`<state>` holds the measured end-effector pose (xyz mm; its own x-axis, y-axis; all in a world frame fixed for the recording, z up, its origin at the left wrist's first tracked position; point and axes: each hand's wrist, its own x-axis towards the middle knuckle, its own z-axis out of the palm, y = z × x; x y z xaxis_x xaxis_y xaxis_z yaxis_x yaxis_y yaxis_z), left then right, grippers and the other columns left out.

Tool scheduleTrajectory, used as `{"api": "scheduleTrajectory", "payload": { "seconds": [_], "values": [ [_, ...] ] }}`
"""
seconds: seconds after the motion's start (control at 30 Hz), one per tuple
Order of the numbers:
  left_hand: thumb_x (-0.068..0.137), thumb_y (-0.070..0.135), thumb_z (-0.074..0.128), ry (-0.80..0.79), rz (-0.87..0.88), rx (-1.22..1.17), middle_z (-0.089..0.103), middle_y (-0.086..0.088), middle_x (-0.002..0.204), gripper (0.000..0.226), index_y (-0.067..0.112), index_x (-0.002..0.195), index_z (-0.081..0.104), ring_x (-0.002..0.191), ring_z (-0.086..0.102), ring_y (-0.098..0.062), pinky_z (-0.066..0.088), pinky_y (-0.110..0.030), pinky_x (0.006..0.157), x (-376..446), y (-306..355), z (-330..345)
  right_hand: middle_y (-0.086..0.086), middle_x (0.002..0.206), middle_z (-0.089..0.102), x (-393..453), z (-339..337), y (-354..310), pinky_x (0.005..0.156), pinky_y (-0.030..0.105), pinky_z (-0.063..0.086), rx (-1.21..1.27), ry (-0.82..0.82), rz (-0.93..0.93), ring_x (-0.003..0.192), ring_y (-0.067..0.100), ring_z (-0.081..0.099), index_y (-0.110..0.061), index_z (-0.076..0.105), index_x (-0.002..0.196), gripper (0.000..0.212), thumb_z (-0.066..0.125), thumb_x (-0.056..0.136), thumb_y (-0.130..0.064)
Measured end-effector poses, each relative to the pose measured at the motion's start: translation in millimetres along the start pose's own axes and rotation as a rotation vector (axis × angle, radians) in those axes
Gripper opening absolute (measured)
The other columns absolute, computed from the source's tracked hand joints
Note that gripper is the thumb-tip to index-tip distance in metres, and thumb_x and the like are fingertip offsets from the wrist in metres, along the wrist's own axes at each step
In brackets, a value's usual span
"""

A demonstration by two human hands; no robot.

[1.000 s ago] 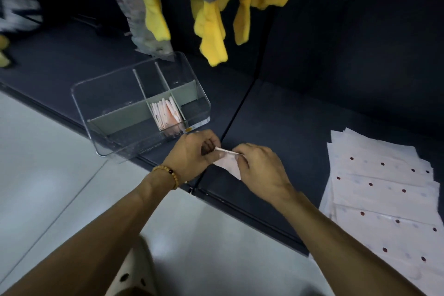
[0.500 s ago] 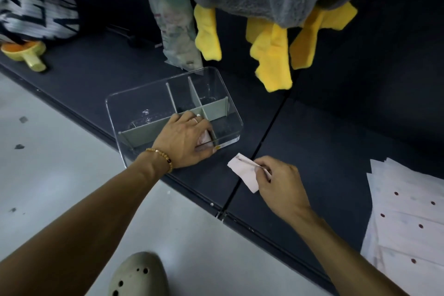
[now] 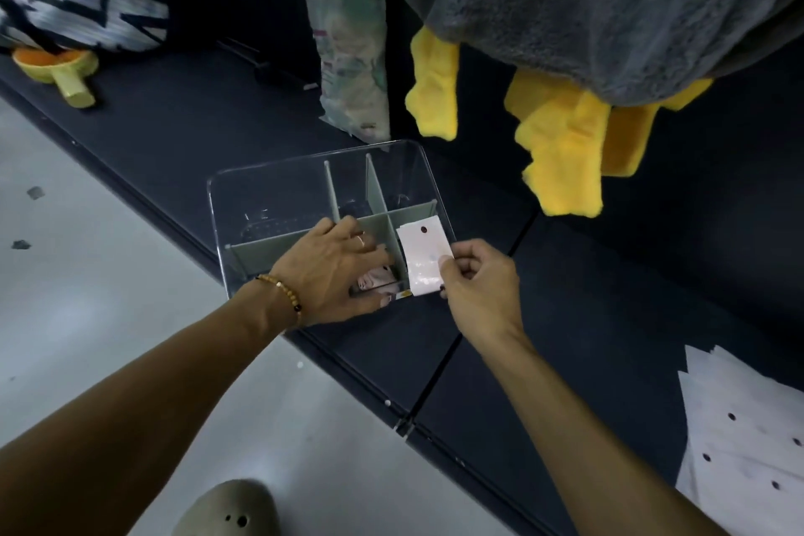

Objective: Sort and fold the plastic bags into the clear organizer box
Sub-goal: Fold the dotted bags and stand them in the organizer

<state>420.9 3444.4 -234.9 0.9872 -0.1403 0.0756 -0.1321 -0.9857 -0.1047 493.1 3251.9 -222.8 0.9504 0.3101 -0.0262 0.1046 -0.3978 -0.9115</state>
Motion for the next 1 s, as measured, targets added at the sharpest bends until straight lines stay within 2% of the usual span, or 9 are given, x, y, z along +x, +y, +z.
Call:
{"api": "scheduleTrajectory", "payload": {
  "seconds": [0.07,0.13,0.27,0.4,0.53,0.67,0.77,0.87,1.0],
  "values": [
    [0.081,0.074,0.023,-0.007,-0.003,-0.002,0.057,0.008,0.103,0.062,0.036,0.104,0.066,0.100,0.044,-0.018,0.037,-0.035,0.081,-2,-3,0,-0.006,0.068,0.066,2,4,-2,0.085,0.050,0.052,-0.022,-0.010,-0.006,0.066,0.018,0.067,-0.030,0.060,0.076,0.016,0.062,0.087,-0.017],
    [0.081,0.071,0.030,0.061,-0.026,-0.012,0.058,0.006,0.100,0.059,0.031,0.092,0.071,0.098,0.046,-0.020,0.039,-0.036,0.079,-7,-3,1,-0.006,0.070,0.066,5,12,-7,0.089,0.052,0.050,-0.049,-0.022,-0.038,0.070,0.019,0.066,-0.030,0.061,0.077,0.015,0.062,0.086,-0.018],
    [0.080,0.068,0.037,0.146,-0.077,-0.045,0.062,0.003,0.106,0.054,0.028,0.091,0.072,0.104,0.051,-0.022,0.042,-0.037,0.078,-16,-2,3,-0.008,0.070,0.063,11,34,-20,0.066,0.038,0.055,-0.262,-0.042,-0.233,0.066,0.014,0.060,-0.019,0.062,0.079,0.009,0.062,0.087,-0.016],
    [0.082,0.063,0.044,0.121,-0.110,-0.088,0.060,0.001,0.118,0.050,0.027,0.106,0.069,0.116,0.048,-0.025,0.041,-0.038,0.088,-21,2,4,0.001,0.078,0.065,15,44,-19,0.060,0.029,0.041,-0.674,-0.091,-0.383,0.070,0.019,0.058,-0.013,0.063,0.080,0.012,0.059,0.090,-0.019],
    [0.079,0.055,0.059,0.132,-0.195,-0.145,0.053,-0.004,0.129,0.059,0.019,0.125,0.057,0.115,0.048,-0.026,0.045,-0.042,0.092,-25,9,3,-0.001,0.082,0.069,16,46,-27,0.066,0.032,0.053,-0.555,-0.166,-0.342,0.077,0.019,0.065,-0.016,0.066,0.098,0.017,0.059,0.092,-0.030],
    [0.073,0.050,0.073,0.219,-0.408,-0.165,0.061,-0.008,0.106,0.056,0.015,0.115,0.062,0.089,0.059,-0.026,0.049,-0.037,0.073,-43,21,7,-0.003,0.097,0.068,9,40,-23,0.075,0.033,0.052,-0.590,-0.150,-0.430,0.088,0.017,0.063,-0.018,0.069,0.106,0.019,0.056,0.093,-0.024],
    [0.086,0.048,0.058,0.188,-0.494,-0.237,0.066,0.000,0.086,0.033,0.020,0.100,0.068,0.075,0.061,-0.020,0.049,-0.033,0.069,-50,36,13,-0.003,0.095,0.066,5,43,-17,0.072,0.033,0.050,-0.706,-0.193,-0.461,0.086,0.018,0.062,-0.019,0.071,0.100,0.021,0.050,0.095,-0.023],
    [0.095,0.046,0.043,0.168,-0.475,-0.320,0.067,0.005,0.087,0.033,0.024,0.098,0.068,0.075,0.062,-0.016,0.053,-0.031,0.064,-46,40,15,-0.002,0.095,0.067,1,42,-14,0.071,0.034,0.050,-0.726,-0.175,-0.458,0.084,0.020,0.063,-0.017,0.068,0.100,0.021,0.049,0.096,-0.023],
    [0.095,0.042,0.047,0.209,-0.384,-0.356,0.067,0.006,0.088,0.028,0.026,0.100,0.069,0.078,0.062,-0.015,0.052,-0.030,0.061,-31,46,12,0.002,0.097,0.065,-4,25,-2,0.077,0.036,0.052,-0.628,-0.159,-0.368,0.086,0.018,0.061,-0.013,0.067,0.101,0.020,0.049,0.095,-0.021]
  ]
}}
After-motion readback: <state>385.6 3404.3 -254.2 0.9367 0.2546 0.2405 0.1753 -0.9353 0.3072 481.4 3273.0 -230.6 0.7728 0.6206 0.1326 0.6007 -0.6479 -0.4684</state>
